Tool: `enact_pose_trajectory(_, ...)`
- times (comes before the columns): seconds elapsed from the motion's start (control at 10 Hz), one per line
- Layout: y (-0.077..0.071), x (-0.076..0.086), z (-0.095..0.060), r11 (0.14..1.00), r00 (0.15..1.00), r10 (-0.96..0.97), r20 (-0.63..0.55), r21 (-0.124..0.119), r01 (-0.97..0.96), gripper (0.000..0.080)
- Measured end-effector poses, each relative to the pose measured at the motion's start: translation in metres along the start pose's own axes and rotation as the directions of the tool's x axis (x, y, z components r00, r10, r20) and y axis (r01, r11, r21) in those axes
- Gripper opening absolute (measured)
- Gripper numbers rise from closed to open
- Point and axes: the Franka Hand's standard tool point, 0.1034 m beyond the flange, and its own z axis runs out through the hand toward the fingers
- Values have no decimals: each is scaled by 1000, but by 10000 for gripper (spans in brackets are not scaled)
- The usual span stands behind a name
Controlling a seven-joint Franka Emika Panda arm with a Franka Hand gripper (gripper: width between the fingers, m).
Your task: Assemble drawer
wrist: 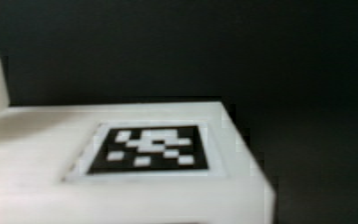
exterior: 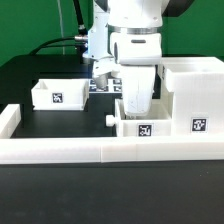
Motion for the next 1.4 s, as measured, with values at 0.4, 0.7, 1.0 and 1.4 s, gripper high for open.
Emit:
enact_pose_trajectory(0.4,0,-2,0,1000,1000,5,0,-1,-5,42)
enact_pose_trajectory(0.7,1,4,-1,1000,1000,17,-3,-4,-17,42)
enact_pose_trajectory(1.0,2,9,-1,999,999,43,-6,-4,-43,42)
enact_pose_trajectory(1.4,2,13,0,999,999,38,-7,-14,-39,42)
